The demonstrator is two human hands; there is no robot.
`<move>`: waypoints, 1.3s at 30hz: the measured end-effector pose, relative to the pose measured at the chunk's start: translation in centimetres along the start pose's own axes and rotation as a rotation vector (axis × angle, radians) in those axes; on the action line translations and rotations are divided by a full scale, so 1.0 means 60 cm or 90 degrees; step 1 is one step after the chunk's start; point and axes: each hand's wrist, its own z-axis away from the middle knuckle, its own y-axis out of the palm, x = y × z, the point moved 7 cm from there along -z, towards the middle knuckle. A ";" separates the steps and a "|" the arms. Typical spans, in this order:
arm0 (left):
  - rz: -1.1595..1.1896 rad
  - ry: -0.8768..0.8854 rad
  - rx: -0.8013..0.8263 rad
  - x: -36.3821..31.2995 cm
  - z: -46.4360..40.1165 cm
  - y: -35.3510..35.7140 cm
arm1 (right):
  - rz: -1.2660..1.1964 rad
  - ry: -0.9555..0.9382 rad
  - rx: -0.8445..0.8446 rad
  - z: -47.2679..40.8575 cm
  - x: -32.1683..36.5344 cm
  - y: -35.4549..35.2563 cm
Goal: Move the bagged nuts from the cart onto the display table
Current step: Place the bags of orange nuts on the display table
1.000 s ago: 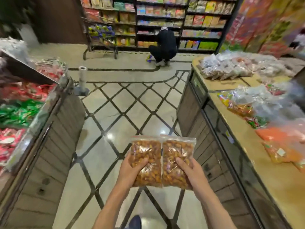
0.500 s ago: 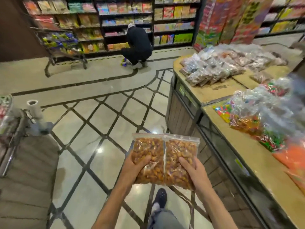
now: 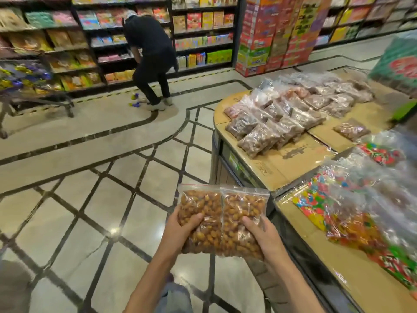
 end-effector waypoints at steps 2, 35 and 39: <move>-0.022 -0.005 0.033 -0.018 -0.086 0.007 | -0.028 -0.002 -0.034 -0.064 0.009 0.000; -0.305 0.024 0.659 -0.232 -0.782 0.638 | -0.308 -0.069 -0.706 -0.450 0.147 -0.306; -0.331 0.049 0.688 -0.239 -0.793 0.749 | -0.338 -0.065 -0.742 -0.461 0.151 -0.373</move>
